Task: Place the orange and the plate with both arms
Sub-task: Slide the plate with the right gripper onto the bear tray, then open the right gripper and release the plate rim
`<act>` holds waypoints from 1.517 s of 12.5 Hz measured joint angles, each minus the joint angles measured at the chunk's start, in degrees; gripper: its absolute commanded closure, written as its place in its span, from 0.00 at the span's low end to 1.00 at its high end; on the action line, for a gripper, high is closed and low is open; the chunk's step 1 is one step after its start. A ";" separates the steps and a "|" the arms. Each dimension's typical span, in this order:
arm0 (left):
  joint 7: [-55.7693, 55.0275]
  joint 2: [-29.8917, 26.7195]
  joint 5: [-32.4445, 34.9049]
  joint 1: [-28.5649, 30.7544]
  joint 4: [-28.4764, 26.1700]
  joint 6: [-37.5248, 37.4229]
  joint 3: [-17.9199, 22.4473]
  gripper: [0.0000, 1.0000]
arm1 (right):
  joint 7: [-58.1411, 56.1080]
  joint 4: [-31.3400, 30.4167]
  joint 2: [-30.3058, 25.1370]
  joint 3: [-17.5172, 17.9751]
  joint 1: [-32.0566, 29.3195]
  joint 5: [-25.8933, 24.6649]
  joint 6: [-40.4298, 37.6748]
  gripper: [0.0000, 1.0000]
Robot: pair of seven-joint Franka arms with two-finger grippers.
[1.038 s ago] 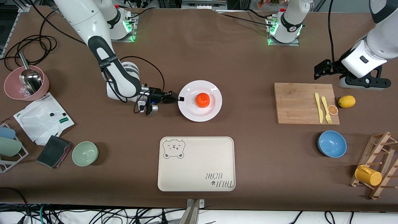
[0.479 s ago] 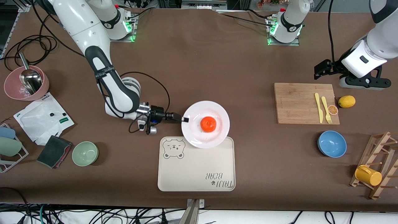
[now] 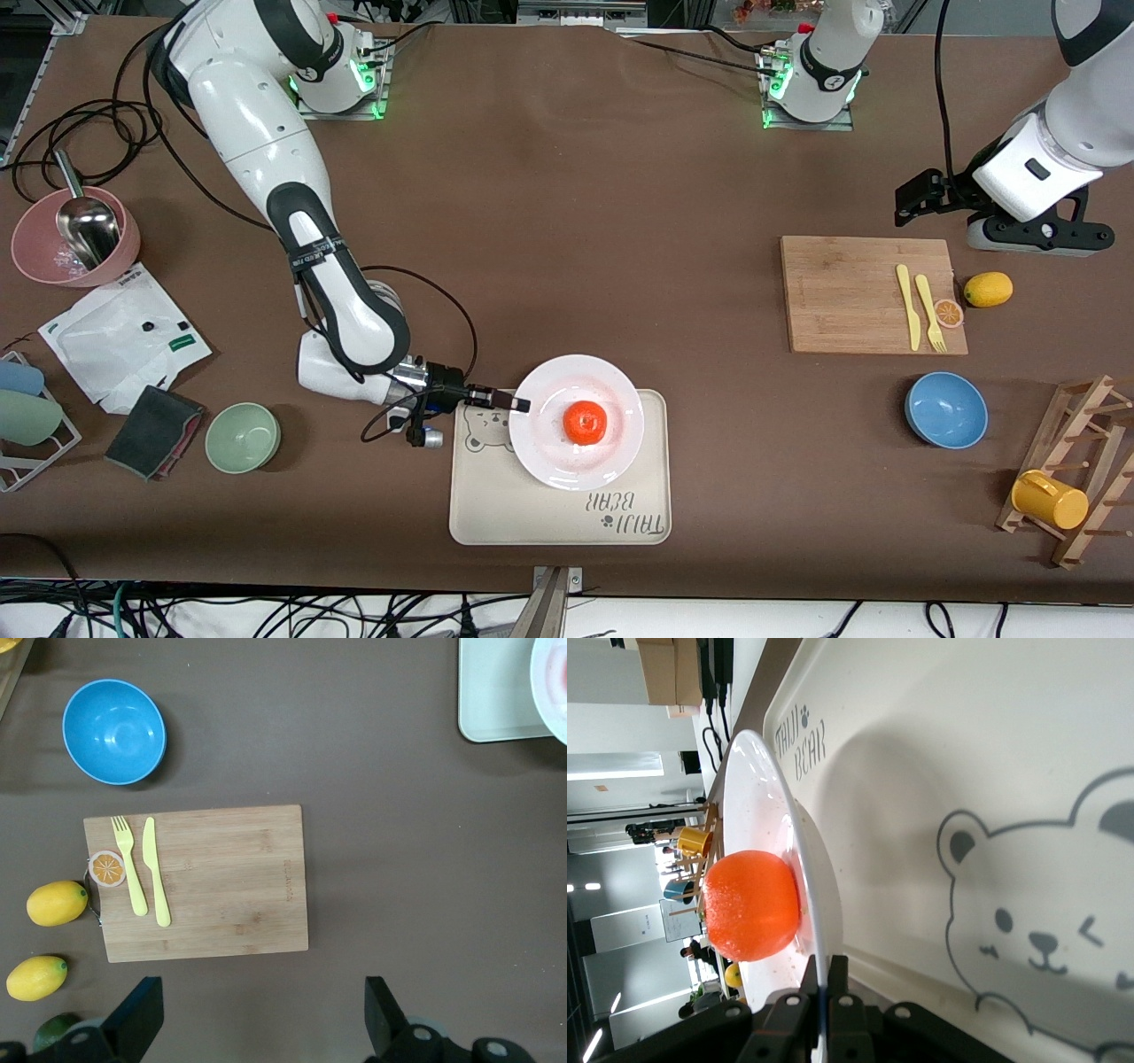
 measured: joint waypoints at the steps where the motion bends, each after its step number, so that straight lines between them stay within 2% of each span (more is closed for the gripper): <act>1: 0.00 0.00 0.00 0.00 0.00 0.00 0.00 0.00 | 0.07 1.19 0.88 -0.51 0.10 -0.31 0.11 1.00; 7: 0.00 0.00 0.00 0.00 0.01 0.00 0.00 0.00 | 0.00 4.26 4.37 -1.31 0.29 -1.13 0.17 0.99; 8: 0.00 0.00 0.00 0.00 0.01 0.00 0.00 0.00 | 0.00 4.29 4.36 -1.31 0.33 -1.14 0.18 0.91; 9: 0.00 0.00 0.00 0.00 0.01 0.00 0.00 0.00 | -0.16 4.30 4.37 -1.33 0.33 -1.18 0.18 0.79; 10: 0.00 0.00 0.00 0.00 0.01 0.00 0.00 0.00 | -0.54 4.35 4.36 -1.37 0.31 -1.19 0.18 0.72; 12: 0.00 0.00 0.00 0.00 0.01 -0.01 0.00 0.00 | -0.88 4.74 4.36 -1.47 0.20 -1.22 0.17 0.66; 16: 0.00 0.00 0.00 0.00 0.01 -0.01 0.00 0.00 | -0.93 4.52 4.17 -1.53 -0.04 -4.99 0.11 0.66; 19: 0.00 0.00 0.00 0.00 0.01 -0.04 0.00 0.00 | -0.91 1.22 1.31 -1.54 -0.13 -6.98 0.05 0.66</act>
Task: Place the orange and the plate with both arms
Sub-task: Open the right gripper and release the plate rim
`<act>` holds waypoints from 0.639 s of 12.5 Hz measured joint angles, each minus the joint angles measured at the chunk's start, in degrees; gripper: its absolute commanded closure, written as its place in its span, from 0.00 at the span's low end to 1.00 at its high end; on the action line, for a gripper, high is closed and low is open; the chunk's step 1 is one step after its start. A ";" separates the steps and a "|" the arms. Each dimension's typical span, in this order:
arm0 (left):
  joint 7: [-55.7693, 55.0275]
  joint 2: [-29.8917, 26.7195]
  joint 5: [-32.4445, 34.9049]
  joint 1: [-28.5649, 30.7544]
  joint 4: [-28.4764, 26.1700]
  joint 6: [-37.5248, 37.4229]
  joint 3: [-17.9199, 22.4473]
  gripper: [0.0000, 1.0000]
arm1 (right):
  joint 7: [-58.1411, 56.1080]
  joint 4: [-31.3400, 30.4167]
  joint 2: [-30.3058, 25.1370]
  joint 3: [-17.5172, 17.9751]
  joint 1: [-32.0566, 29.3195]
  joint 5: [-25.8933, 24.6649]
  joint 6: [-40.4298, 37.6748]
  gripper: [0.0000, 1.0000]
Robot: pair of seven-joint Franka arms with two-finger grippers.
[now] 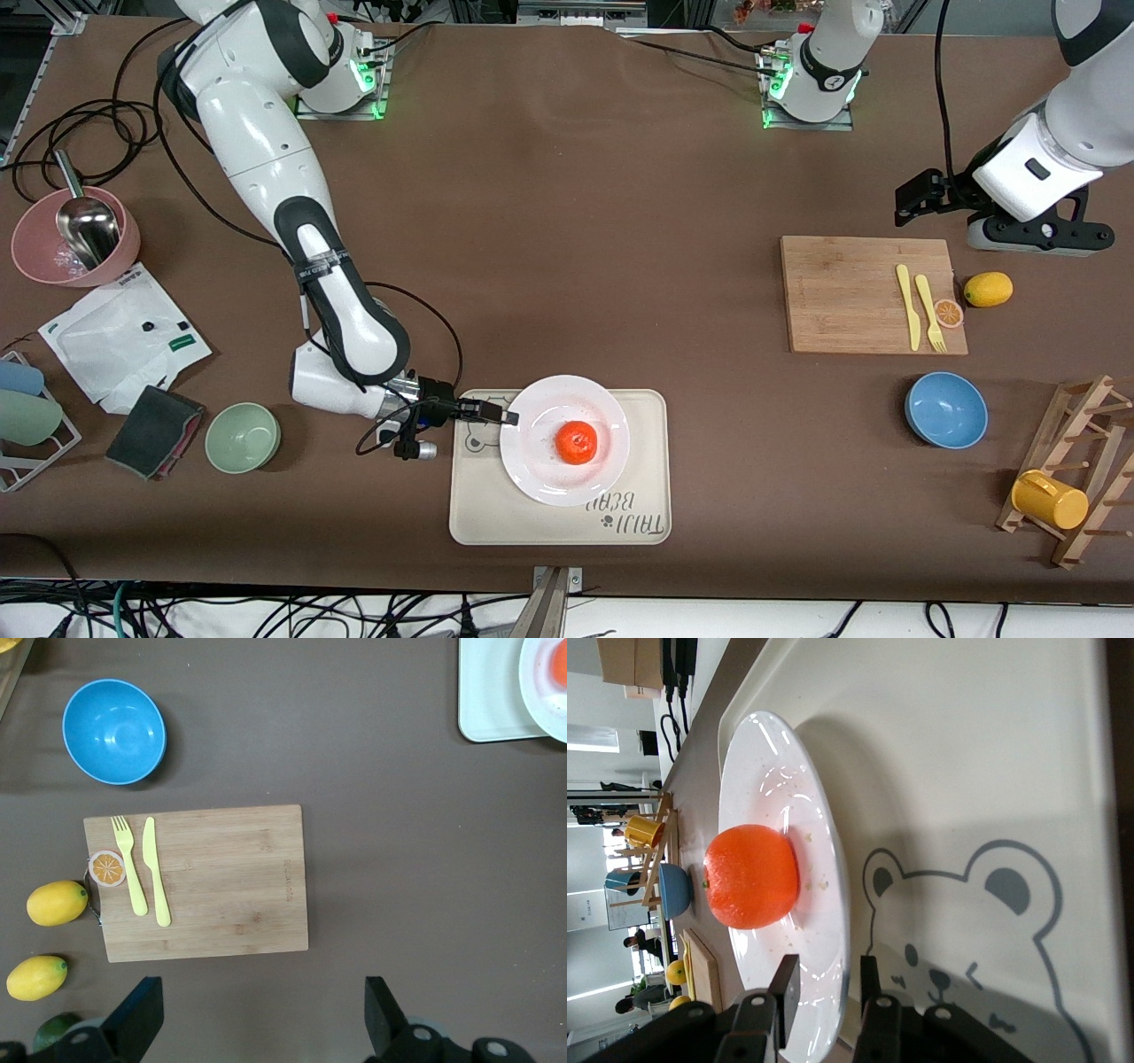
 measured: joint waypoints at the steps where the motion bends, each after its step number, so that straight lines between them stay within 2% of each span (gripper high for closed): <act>1: 0.00 0.00 0.00 0.00 0.00 -0.01 0.00 0.00 | 0.06 -1.77 -1.71 -0.01 -0.12 -1.09 0.00 0.66; 4: 0.00 0.00 0.00 0.00 0.00 -0.04 0.00 0.00 | 0.06 -8.55 -8.22 -0.05 -1.26 -5.10 -0.49 0.60; 7: 0.00 0.00 0.00 0.00 0.01 -0.05 0.00 0.00 | 0.07 -17.96 -17.53 -0.36 -3.06 -10.81 -3.85 0.53; 8: 0.00 0.00 0.00 0.00 0.02 -0.05 0.00 0.00 | 0.07 -21.24 -21.03 -0.60 -3.86 -12.94 -5.72 0.48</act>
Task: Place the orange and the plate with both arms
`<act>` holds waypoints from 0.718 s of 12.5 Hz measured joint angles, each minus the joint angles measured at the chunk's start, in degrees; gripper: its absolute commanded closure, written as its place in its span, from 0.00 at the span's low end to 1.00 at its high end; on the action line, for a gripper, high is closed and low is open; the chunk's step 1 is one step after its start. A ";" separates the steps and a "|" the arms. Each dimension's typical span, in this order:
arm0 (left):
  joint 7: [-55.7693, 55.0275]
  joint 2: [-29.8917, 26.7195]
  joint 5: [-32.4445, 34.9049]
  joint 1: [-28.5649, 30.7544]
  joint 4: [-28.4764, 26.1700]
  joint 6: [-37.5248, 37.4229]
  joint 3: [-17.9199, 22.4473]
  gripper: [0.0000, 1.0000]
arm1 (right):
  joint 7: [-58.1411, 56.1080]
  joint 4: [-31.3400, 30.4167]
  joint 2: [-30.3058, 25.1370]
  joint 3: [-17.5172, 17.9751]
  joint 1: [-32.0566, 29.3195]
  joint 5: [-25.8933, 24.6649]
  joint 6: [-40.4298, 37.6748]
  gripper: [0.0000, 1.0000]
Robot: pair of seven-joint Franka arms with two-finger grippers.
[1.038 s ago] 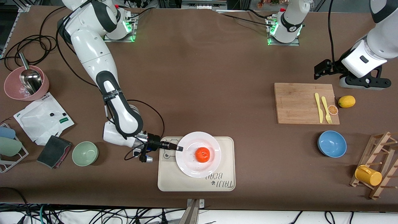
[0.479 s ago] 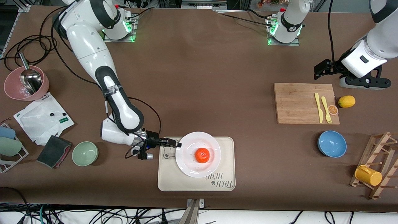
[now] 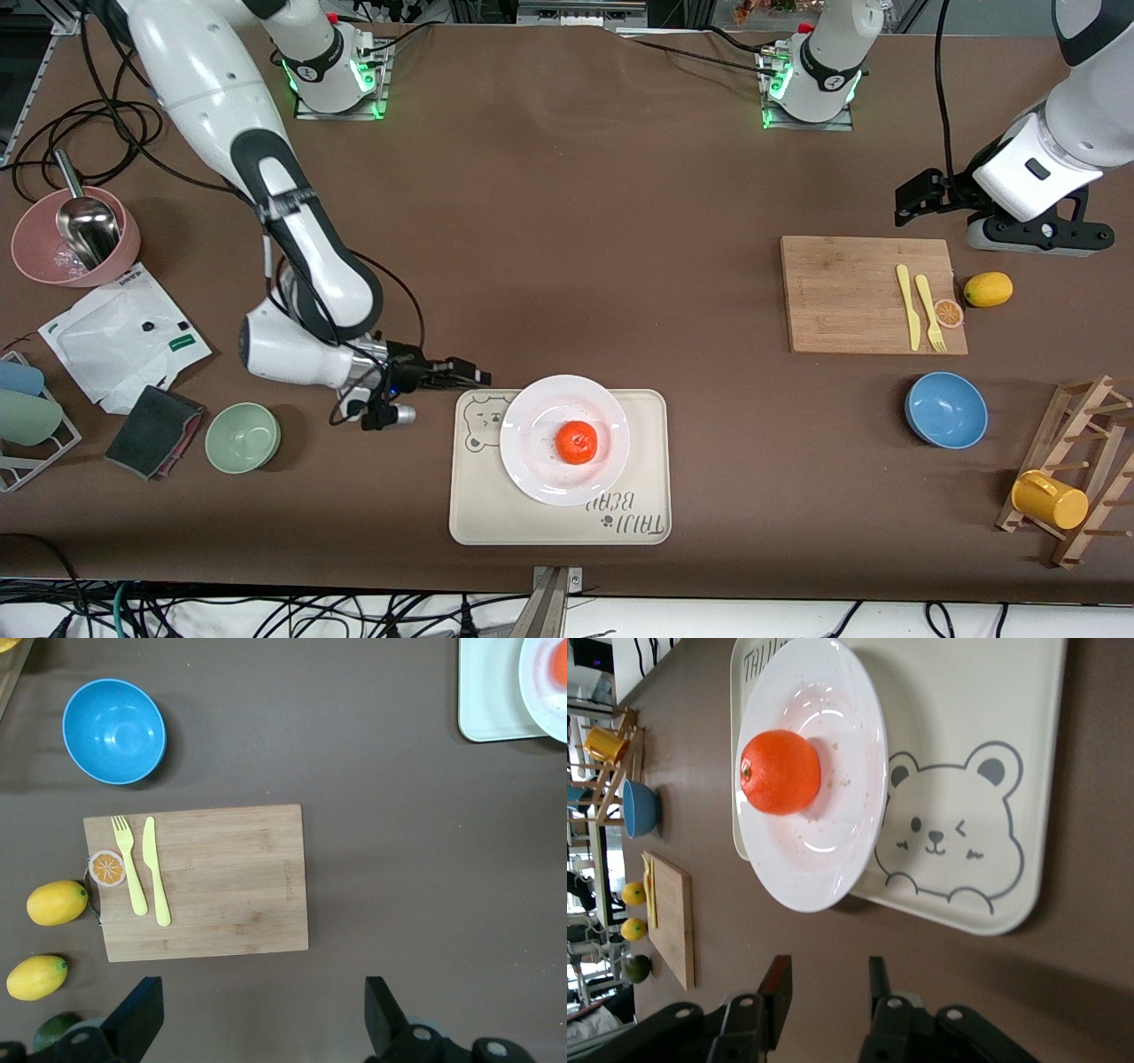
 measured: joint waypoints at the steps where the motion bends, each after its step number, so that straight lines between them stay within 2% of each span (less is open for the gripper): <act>1: 0.00 0.00 0.00 0.00 0.01 -0.01 0.00 0.00 | 0.00 -3.24 -3.61 -0.69 -0.67 -1.87 -2.30 0.41; 4: 0.00 0.00 0.00 0.00 0.01 -0.02 0.00 0.00 | -0.01 -10.36 -13.00 -5.62 -1.26 -6.77 -11.68 0.00; 7: 0.00 0.00 0.00 0.00 0.01 -0.11 0.00 0.00 | -0.02 -12.87 -19.52 -10.98 -1.60 -14.28 -20.79 0.00; 9: 0.00 0.00 0.00 0.00 0.01 -0.24 0.00 0.00 | -0.01 -12.96 -22.94 -11.97 -1.86 -20.62 -23.31 0.00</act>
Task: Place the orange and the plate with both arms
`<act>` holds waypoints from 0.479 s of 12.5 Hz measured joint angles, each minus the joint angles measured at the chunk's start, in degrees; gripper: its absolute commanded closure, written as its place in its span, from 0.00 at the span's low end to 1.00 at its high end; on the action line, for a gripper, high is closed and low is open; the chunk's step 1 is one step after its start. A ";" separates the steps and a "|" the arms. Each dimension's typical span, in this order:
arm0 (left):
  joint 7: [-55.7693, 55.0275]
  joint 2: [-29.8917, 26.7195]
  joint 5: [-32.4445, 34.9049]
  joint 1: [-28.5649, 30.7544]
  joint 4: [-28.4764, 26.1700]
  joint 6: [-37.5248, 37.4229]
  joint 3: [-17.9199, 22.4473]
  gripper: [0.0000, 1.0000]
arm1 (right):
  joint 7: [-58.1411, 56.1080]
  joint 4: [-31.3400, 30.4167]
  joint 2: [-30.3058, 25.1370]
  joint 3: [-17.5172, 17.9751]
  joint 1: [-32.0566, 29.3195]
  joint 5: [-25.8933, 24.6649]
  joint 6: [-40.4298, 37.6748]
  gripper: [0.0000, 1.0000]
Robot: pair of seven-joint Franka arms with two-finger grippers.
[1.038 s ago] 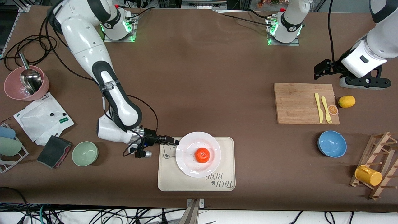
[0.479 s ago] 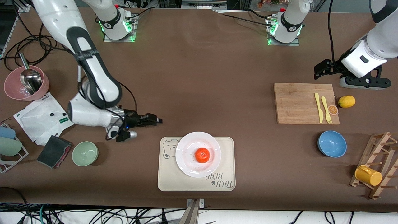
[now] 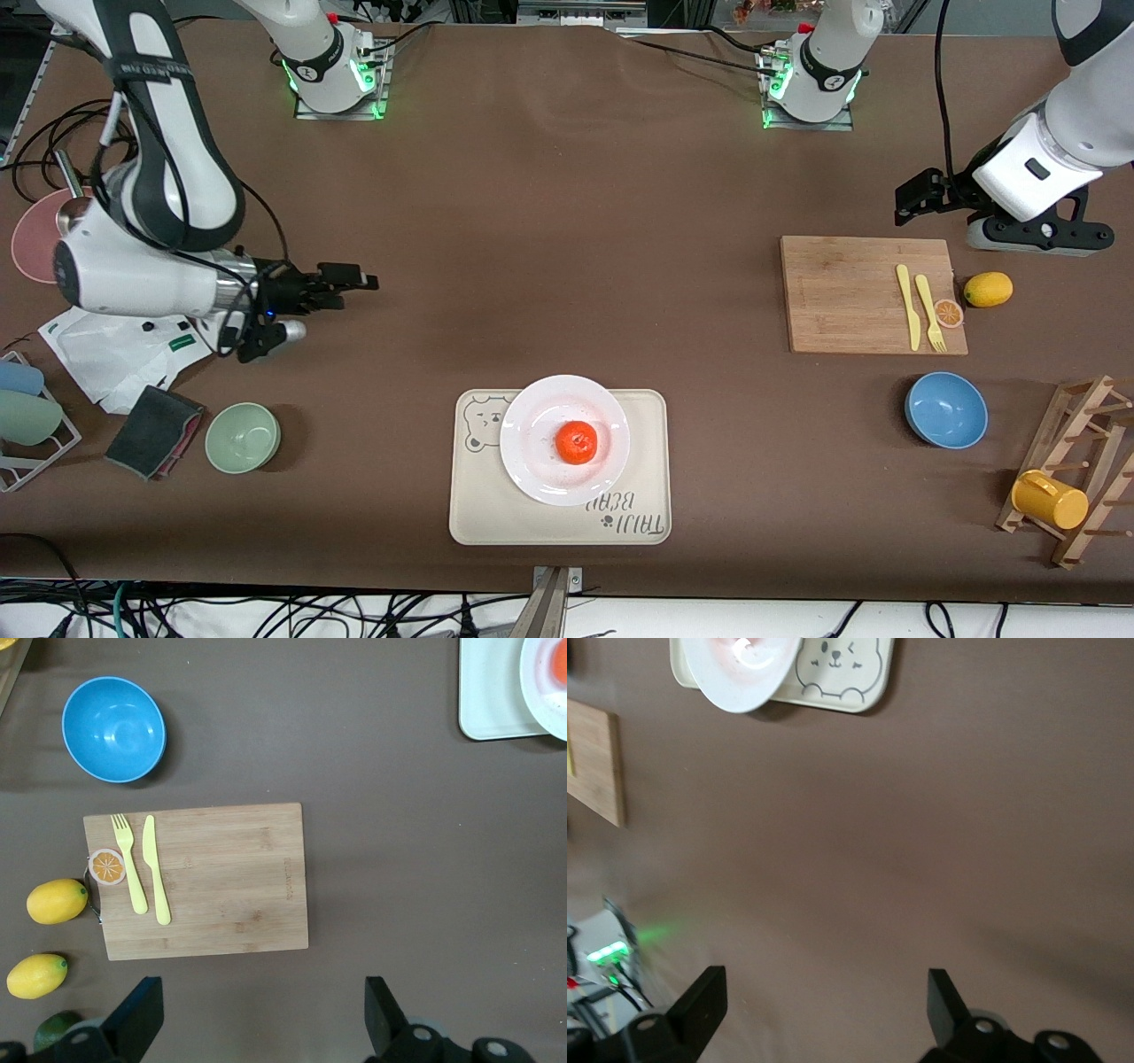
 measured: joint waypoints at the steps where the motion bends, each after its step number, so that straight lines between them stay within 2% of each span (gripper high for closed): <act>1: 0.00 0.00 0.00 0.00 0.00 -0.04 0.00 0.00 | 0.05 -0.03 -1.84 -0.20 0.01 -3.45 -0.83 0.00; 6: 0.00 0.00 0.00 0.00 0.00 -0.09 0.00 0.00 | 5.53 0.84 -10.79 -0.33 0.07 -22.16 -3.72 0.00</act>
